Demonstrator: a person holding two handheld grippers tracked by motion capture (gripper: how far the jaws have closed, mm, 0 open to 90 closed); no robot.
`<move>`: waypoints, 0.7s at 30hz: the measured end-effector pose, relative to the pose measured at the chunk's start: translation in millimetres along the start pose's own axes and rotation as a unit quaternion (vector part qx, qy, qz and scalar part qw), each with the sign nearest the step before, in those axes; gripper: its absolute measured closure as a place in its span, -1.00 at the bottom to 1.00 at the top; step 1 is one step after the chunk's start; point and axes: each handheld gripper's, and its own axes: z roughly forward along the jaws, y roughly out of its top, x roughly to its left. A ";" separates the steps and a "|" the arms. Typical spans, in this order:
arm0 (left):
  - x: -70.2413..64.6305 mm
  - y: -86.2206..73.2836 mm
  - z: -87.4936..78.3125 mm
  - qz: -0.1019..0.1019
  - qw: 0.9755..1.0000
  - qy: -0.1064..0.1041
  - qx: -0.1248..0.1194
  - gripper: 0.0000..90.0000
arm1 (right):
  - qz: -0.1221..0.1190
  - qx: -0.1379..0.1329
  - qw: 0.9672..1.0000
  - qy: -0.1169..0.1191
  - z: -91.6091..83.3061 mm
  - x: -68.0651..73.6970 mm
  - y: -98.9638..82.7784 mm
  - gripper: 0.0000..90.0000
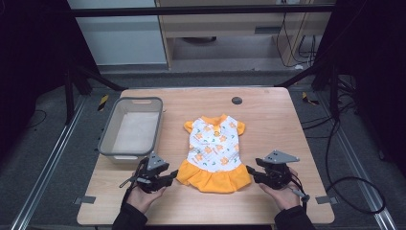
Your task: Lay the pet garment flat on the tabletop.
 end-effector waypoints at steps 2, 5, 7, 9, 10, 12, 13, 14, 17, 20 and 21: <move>-0.9 -2.7 3.9 -0.002 1.000 -0.002 0.005 0.19 | -0.003 0.014 1.000 0.004 5.2 0.9 -6.1 0.16; -2.0 -5.1 8.7 -0.003 1.000 -0.004 0.012 0.21 | -0.005 0.035 0.999 0.008 13.8 2.6 -12.9 0.20; -2.5 -5.9 12.1 -0.002 1.000 -0.004 0.017 0.24 | -0.003 0.045 0.999 0.009 18.1 3.6 -15.7 0.23; -3.4 -6.8 16.2 -0.001 1.000 -0.007 0.027 0.28 | -0.005 0.055 0.998 0.009 22.4 4.1 -18.2 0.26; -4.4 -7.4 18.4 0.000 0.999 -0.009 0.033 0.32 | -0.003 0.058 0.998 0.010 24.2 4.8 -19.7 0.29; -5.6 -8.4 22.4 0.004 0.999 -0.012 0.048 0.41 | -0.005 0.069 0.998 0.012 28.7 5.4 -22.3 0.35; -6.4 -8.8 23.9 0.003 0.998 -0.014 0.054 0.45 | -0.004 0.077 0.997 0.013 30.2 6.9 -23.2 0.39; -7.4 -9.4 25.3 0.003 0.998 -0.015 0.058 0.51 | -0.011 0.081 0.997 0.013 31.9 7.4 -24.0 0.45; -9.8 -8.6 25.1 0.013 0.998 -0.011 0.062 0.68 | -0.012 0.084 0.996 0.015 32.4 11.0 -23.9 0.59; -11.1 -7.5 25.1 0.016 0.998 -0.005 0.068 0.90 | -0.018 0.087 0.996 0.012 31.7 12.6 -23.0 0.78; -11.6 -7.0 25.3 0.015 0.997 -0.003 0.069 0.93 | -0.016 0.089 0.996 0.013 31.1 12.5 -22.6 0.86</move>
